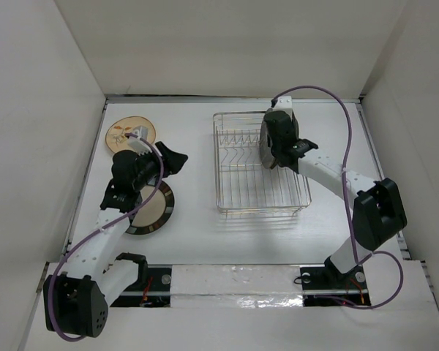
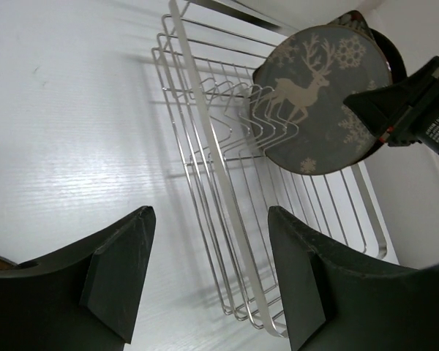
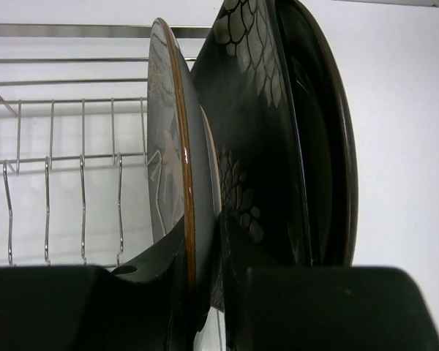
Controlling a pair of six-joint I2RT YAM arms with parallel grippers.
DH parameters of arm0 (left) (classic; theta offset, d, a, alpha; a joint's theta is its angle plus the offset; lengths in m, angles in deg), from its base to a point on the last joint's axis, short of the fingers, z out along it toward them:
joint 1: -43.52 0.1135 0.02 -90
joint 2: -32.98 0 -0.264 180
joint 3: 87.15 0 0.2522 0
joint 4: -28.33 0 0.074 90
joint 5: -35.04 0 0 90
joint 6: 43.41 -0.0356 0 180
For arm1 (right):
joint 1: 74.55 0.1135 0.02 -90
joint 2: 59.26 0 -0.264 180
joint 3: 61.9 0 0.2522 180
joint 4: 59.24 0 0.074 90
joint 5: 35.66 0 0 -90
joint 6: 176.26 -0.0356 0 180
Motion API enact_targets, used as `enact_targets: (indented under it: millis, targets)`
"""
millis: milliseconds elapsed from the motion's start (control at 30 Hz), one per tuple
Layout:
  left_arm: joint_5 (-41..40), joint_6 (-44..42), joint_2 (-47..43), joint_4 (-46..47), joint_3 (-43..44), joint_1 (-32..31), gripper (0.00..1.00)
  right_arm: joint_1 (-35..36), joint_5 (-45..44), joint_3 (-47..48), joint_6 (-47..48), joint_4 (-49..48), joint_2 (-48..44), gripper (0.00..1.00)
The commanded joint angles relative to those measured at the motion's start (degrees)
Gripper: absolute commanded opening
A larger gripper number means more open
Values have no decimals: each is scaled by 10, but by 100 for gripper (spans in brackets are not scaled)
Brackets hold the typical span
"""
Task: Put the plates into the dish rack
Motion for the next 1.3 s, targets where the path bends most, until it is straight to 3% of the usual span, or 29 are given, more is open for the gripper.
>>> enact_targets:
  millis: [0,100,200,233,333,467,633,700,767,800,900,1100,1167,1200,1233,1267]
  targets:
    - [-41,-15,-9,-25,32,11,59,-2,-4,-9,-24,-69,-13,0]
    - [-53,-13,-11,-51,32,31,57,-2,-8,-18,-44,-71,-25,9]
    - [-87,-15,-12,-83,39,31,54,-2,-2,-38,-65,-77,-46,34]
    - [-108,-16,-12,-91,42,31,52,-2,4,-49,-71,-87,-66,48]
    - [-156,-20,-16,-121,51,31,49,10,18,-58,-72,-90,-107,70]
    - [-179,-21,-24,-135,74,31,43,22,31,-60,-59,-90,-158,83]
    - [-166,-11,-40,-113,89,31,32,67,59,-67,-51,-90,-212,85]
    - [-168,-17,-45,-113,107,31,17,93,77,-73,-51,-90,-224,80]
    - [-168,-15,-68,-103,110,31,0,112,127,-71,-51,-106,-223,54]
    - [-158,-12,-76,-87,115,31,0,132,162,-64,-55,-106,-213,25]
    - [-143,-11,-114,-67,134,31,0,171,223,-46,-64,-113,-180,0]
    - [-117,-17,-186,-50,139,31,0,224,334,57,-84,-126,-29,0]
    - [-110,-36,-207,-55,140,31,0,230,357,93,-92,-114,40,6]
    - [-110,-41,-216,-57,138,31,1,237,361,125,-96,-113,62,12]
    - [-110,-50,-222,-58,131,31,2,238,390,145,-98,-99,85,36]
    - [-114,-56,-233,-58,127,20,3,244,399,166,-98,-87,109,48]
